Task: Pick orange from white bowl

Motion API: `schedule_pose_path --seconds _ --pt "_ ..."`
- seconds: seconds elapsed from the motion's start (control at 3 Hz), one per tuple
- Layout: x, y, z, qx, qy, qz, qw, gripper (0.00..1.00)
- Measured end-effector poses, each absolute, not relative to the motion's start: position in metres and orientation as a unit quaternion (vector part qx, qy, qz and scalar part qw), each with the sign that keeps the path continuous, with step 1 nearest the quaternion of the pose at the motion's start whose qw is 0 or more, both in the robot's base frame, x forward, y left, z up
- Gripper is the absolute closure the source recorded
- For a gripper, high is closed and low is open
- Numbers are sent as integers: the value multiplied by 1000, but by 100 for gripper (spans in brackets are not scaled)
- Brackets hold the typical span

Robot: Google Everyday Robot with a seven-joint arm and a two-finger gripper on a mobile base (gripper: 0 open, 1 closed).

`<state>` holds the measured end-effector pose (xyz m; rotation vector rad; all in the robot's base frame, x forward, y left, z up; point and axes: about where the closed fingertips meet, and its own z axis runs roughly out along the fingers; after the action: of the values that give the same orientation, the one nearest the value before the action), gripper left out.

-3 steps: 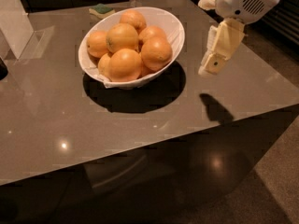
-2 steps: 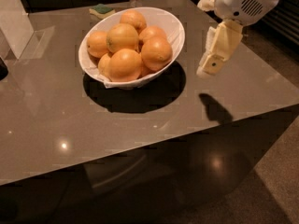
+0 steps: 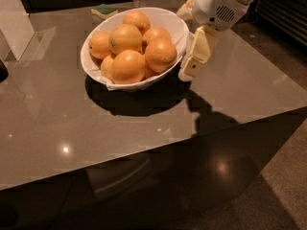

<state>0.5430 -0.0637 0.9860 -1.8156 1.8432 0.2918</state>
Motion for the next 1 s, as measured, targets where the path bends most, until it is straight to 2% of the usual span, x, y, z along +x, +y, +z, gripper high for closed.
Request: schedule_pose_path --seconds 0.67,1.0 --pt "555 -46 977 -671 674 137 277 0" --pt "555 -45 976 -671 674 138 277 17"
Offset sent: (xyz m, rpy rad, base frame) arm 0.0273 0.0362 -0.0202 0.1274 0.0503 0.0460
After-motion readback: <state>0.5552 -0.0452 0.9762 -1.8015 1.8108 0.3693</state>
